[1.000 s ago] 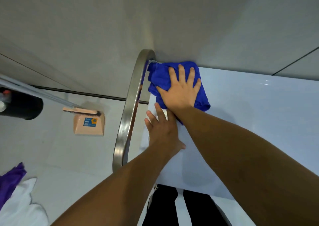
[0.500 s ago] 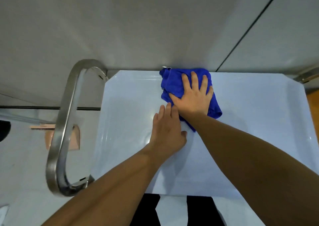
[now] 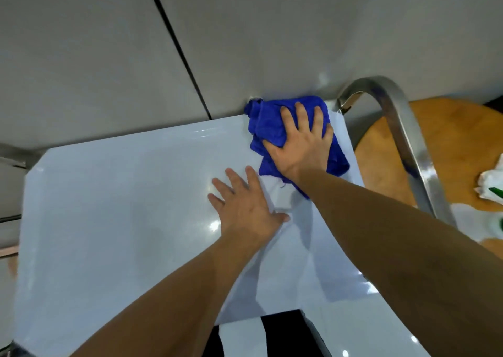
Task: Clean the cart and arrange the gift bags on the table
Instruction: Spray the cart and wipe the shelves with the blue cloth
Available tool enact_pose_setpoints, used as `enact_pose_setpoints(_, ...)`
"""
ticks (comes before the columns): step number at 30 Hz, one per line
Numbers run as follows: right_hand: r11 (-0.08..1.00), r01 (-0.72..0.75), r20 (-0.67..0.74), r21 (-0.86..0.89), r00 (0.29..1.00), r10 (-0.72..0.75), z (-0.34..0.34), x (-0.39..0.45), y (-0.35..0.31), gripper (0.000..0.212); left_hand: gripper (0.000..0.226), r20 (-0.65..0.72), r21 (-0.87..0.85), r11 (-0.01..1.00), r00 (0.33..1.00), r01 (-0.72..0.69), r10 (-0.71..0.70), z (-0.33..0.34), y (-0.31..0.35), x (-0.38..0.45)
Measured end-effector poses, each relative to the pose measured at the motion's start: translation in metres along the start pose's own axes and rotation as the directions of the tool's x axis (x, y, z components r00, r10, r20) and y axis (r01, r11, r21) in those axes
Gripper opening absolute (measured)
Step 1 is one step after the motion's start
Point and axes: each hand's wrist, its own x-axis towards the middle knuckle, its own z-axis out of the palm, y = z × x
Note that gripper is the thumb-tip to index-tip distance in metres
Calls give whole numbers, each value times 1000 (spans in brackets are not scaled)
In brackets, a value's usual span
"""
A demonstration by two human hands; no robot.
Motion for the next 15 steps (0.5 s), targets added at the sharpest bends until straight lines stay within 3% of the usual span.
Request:
enact_pose_setpoints(6, 1000, -23, 36, -21, 999, 24, -12, 7, 37, 81, 123, 70, 102, 994, 997, 27, -35, 2, 7, 7)
enact_pose_setpoints(15, 1000, 4, 61, -11, 998, -3, -17, 10, 35, 79, 124, 101, 149, 988, 994, 34, -50, 1, 8, 13)
